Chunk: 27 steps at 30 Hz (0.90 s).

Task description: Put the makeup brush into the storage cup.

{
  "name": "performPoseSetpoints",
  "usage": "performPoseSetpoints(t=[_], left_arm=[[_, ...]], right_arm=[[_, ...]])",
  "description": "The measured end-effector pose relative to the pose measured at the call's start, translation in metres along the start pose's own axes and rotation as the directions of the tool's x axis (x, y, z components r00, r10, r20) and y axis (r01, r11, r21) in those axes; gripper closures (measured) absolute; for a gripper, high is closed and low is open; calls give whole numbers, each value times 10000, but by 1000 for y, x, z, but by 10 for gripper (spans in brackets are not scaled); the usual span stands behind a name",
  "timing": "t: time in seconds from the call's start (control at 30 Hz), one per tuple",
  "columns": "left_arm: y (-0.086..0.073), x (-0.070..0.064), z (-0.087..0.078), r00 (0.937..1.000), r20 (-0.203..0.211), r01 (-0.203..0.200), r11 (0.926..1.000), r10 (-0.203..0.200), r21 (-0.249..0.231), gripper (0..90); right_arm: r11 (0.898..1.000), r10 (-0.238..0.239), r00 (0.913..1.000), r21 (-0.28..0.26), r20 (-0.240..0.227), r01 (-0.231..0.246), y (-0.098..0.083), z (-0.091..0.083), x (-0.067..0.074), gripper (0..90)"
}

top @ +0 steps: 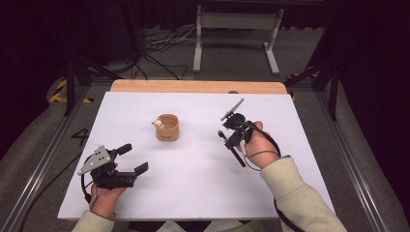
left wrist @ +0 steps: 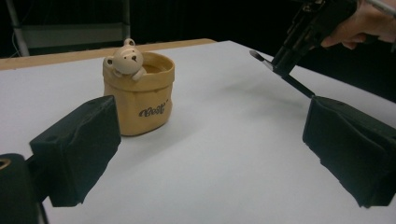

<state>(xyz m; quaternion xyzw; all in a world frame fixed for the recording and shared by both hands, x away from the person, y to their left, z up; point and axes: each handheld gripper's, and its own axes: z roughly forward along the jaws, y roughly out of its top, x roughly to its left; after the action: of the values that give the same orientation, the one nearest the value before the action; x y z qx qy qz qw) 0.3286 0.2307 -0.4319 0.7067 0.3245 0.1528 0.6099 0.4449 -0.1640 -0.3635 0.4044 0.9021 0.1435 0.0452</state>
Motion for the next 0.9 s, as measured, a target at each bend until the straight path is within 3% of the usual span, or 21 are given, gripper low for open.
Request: performPoseSetpoints(t=[0.17,0.27,0.43,0.57,0.6,0.63,0.7,0.73,0.77,0.8,0.83,0.9], left_arm=[[2,-4,1,9998,71,-196,9998,195,16,60],[5,-6,3,9992,222,-332,9994,331,5,75],[8,-9,7,9984,413,-391,9992,390,18,94],[11,-11,12,9979,536,-362,9993,361,20,85],[11,-11,12,9979,536,-362,9993,361,20,84],[14,-13,13,9970,652,-413,9991,413,-11,83],[16,-16,14,9961,769,-436,9990,439,-55,82],[17,-16,14,9956,786,-514,9987,517,-63,83],[17,-16,14,9956,786,-514,9987,517,-63,84],[18,-17,15,9953,809,-514,9985,525,-162,84],[19,-18,16,9947,907,-466,9988,479,-167,85],[20,-19,18,9932,1047,-490,9986,506,-185,85]], right_arm=[[9987,-259,9996,-432,-61,256,-3,-8,4,767],[9909,-659,9977,-1188,-137,638,-7,-20,10,767],[9572,-1484,9889,-2509,35,1445,-15,-34,18,766],[9185,-1926,9813,-3528,-45,1787,-23,-40,20,766],[9185,-1926,9813,-3528,-45,1787,-23,-40,20,766],[8942,-2206,9754,-4000,-30,2010,-28,-43,21,766],[8739,-2362,9717,-4376,-17,2117,-32,-44,20,766],[8533,-2517,9678,-4717,6,2222,-35,-45,20,766],[8412,-2567,9665,-4922,8,2239,-37,-45,20,766],[8412,-2567,9665,-4922,8,2239,-37,-45,20,766],[8287,-2640,9645,-5122,-25,2255,-40,-45,19,766],[7907,-2908,9565,-5574,221,2533,-46,-46,21,766]])
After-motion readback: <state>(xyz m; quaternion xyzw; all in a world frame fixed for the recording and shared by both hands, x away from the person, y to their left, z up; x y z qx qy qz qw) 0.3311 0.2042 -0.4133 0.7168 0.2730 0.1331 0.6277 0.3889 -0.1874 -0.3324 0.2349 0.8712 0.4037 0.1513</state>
